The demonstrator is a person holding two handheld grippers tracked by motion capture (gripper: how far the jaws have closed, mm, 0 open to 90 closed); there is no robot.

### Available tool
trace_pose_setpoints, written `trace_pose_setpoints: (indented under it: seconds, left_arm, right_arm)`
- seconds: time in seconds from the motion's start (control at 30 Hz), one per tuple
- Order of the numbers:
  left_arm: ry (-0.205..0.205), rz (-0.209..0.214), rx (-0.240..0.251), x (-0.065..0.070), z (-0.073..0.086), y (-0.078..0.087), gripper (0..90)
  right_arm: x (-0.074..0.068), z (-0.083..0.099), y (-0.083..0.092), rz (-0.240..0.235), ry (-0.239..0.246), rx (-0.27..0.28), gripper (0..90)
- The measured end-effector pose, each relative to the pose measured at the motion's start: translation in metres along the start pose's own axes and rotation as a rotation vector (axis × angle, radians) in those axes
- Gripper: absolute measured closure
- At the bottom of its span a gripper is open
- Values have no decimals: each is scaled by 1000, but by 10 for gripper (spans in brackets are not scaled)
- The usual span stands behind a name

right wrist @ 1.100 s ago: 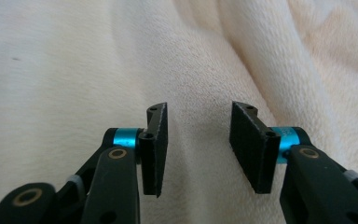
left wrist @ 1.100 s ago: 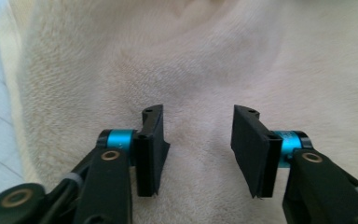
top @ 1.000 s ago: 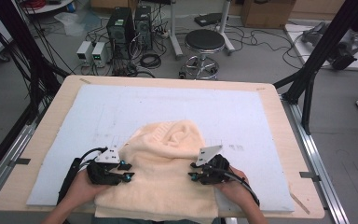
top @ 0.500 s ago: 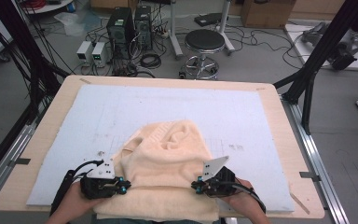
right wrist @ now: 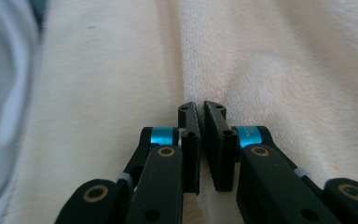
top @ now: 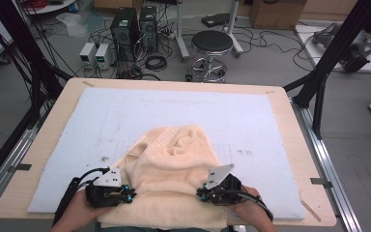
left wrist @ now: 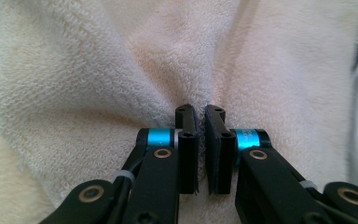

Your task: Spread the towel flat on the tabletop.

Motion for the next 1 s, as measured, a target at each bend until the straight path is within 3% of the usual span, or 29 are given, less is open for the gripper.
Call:
trace_pose_setpoints:
  seconds: [0.2, 0.33, 0.37, 0.5, 0.6, 0.7, 0.8, 0.87, 0.97, 1.0]
  left_arm:
    - [-31, 52, 3, 24, 6, 10, 841]
    - [-35, 63, 28, 29, 4, 15, 838]
    - [-47, 63, 26, 27, 2, 16, 836]
    - [-28, 59, 74, 19, -8, 21, 821]
    - [-10, 52, 122, 14, -17, 25, 663]
    - [-4, 24, 145, 7, -22, 27, 574]
    - [1, 0, 133, -2, -22, 23, 528]
    - [7, -25, 99, -9, -19, 16, 522]
    - [16, -38, 30, -16, -9, 4, 575]
    - [24, -42, 28, -17, -7, 1, 603]
  right_arm:
    - [-25, 2, 8, -63, 40, -12, 855]
    - [-33, 1, 14, -58, 57, -6, 854]
    - [-32, 0, 15, -58, 51, -1, 854]
    - [-20, -7, 19, -39, 44, 29, 846]
    - [-9, -14, 25, -38, 4, 95, 758]
    - [1, -17, 27, -20, -11, 113, 686]
    - [10, -15, 21, 6, -13, 89, 650]
    - [15, -13, 16, 8, -29, 84, 621]
    - [21, -7, 6, 2, -48, 43, 619]
    - [22, -6, 2, 5, -38, 27, 619]
Point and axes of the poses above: each handheld gripper's, and its own axes: y roughly backward along the jaws, z roughly out of its underside, x roughly to its right, the point moved 6 cm from there along -y, roughly forward along the jaws, and after that the axes turned 2 degrees about y, right-handed, at the moved point
